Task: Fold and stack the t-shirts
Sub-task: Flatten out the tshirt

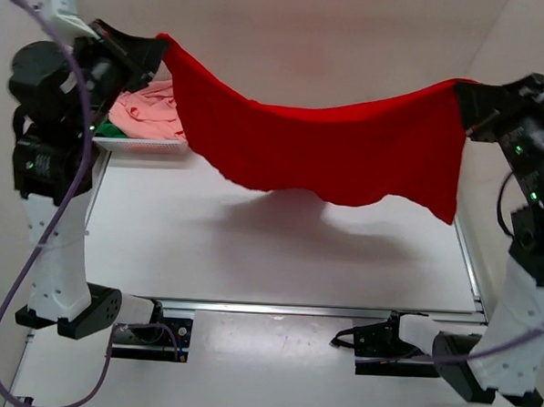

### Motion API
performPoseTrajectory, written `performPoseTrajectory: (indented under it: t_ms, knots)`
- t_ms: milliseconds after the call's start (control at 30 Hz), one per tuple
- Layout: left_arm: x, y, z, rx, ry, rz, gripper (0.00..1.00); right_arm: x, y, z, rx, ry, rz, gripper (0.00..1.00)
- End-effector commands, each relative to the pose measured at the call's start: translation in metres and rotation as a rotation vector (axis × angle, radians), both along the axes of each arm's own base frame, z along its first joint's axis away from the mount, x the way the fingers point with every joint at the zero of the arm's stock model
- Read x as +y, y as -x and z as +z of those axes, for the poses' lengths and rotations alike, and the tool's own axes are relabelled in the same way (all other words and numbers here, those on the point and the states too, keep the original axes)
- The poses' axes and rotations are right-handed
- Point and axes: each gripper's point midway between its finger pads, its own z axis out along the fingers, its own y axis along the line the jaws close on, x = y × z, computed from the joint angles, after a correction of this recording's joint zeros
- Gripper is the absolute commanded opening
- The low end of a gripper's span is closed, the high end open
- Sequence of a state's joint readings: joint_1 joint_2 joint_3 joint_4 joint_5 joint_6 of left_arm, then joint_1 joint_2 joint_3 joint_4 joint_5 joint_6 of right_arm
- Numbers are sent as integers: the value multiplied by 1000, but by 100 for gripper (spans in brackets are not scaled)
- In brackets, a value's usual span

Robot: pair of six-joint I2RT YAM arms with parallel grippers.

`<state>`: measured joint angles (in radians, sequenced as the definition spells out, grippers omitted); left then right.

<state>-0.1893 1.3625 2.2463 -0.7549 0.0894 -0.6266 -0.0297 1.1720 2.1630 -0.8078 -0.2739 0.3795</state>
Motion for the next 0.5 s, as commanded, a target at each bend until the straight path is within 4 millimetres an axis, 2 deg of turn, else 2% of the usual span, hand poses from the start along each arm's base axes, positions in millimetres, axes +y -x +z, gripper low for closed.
performPoseTrajectory:
  t_ms: [0,67,133,200,267,300,367,400,467]
  knots:
    - [10,62,71,-248,55,-2,0,-13,19,37,-146,-1,-86,0]
    - [5,47,53,-204,45,-13,0,-9,-3,19,-85,11,-58,0]
    - [1,22,22,-125,23,-11,0,-5,-35,-16,15,11,-16,0]
    - [-4,-2,-19,-35,-1,-9,0,-2,-65,-54,116,9,15,0]
    - [-4,-14,-42,5,-14,11,0,3,-87,-79,180,12,43,0]
    - [-4,-31,-77,79,-38,18,0,8,-99,-96,223,29,54,0]
    - [-4,-62,-113,171,-79,39,0,11,-124,-123,297,61,50,0]
    - [-5,-79,-130,214,-115,45,0,15,-140,-134,323,88,54,0]
    - [-9,-110,-150,280,-161,50,0,17,-167,-147,349,115,51,1]
